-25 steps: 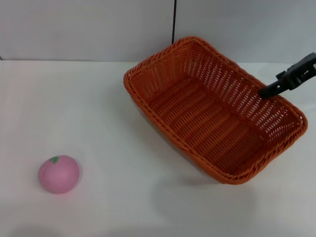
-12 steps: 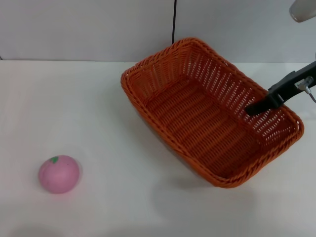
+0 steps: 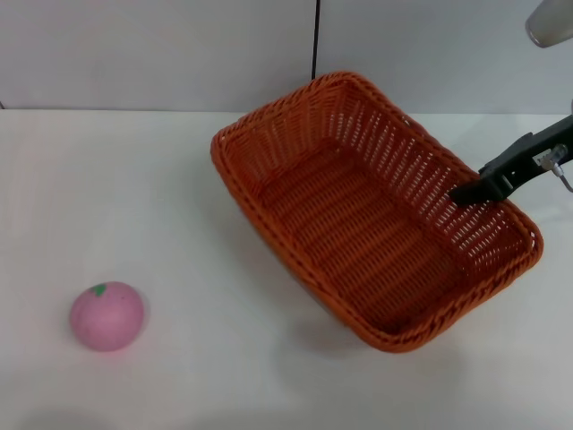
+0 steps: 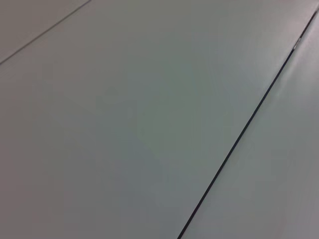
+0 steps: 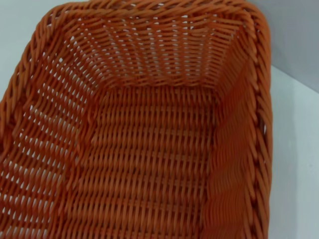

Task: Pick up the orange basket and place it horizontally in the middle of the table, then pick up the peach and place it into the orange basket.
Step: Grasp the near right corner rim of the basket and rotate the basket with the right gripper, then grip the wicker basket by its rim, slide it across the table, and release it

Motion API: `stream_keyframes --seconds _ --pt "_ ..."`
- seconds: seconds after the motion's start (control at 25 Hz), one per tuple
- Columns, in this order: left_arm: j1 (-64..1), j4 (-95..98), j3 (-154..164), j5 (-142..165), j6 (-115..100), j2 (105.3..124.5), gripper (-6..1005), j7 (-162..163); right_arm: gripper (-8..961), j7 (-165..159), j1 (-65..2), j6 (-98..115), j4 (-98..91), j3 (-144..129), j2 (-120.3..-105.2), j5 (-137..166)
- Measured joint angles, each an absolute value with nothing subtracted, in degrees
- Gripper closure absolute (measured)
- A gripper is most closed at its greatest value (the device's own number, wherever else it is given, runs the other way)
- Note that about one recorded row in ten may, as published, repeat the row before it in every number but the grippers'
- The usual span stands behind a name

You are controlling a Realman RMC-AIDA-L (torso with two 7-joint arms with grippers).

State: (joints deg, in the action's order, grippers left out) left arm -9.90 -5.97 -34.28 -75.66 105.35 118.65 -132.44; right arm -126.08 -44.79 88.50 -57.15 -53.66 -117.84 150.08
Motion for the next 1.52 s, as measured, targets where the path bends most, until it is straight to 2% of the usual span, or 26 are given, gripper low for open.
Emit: stream_keyframes --seconds 0.4,0.88,1.12,1.52 --pt "-9.38 -5.97 -34.11 -75.65 105.41 118.65 352 -132.37 766 -125.05 -42.53 89.82 -59.54 -53.08 -117.92 145.27" --pt "-8.74 -5.97 -34.01 -75.32 105.41 118.65 353 -132.32 782 -121.92 -36.42 94.98 -63.11 -49.84 -113.48 126.78" --pt "-8.39 -5.97 -34.01 -75.25 105.45 118.65 354 -132.27 790 -118.3 -35.9 99.35 -63.12 -43.75 -113.07 122.95" --pt "-7.63 -5.97 -34.02 -75.25 105.62 118.65 355 -132.19 782 -113.97 -34.73 104.95 -62.53 -39.55 -111.08 111.34"
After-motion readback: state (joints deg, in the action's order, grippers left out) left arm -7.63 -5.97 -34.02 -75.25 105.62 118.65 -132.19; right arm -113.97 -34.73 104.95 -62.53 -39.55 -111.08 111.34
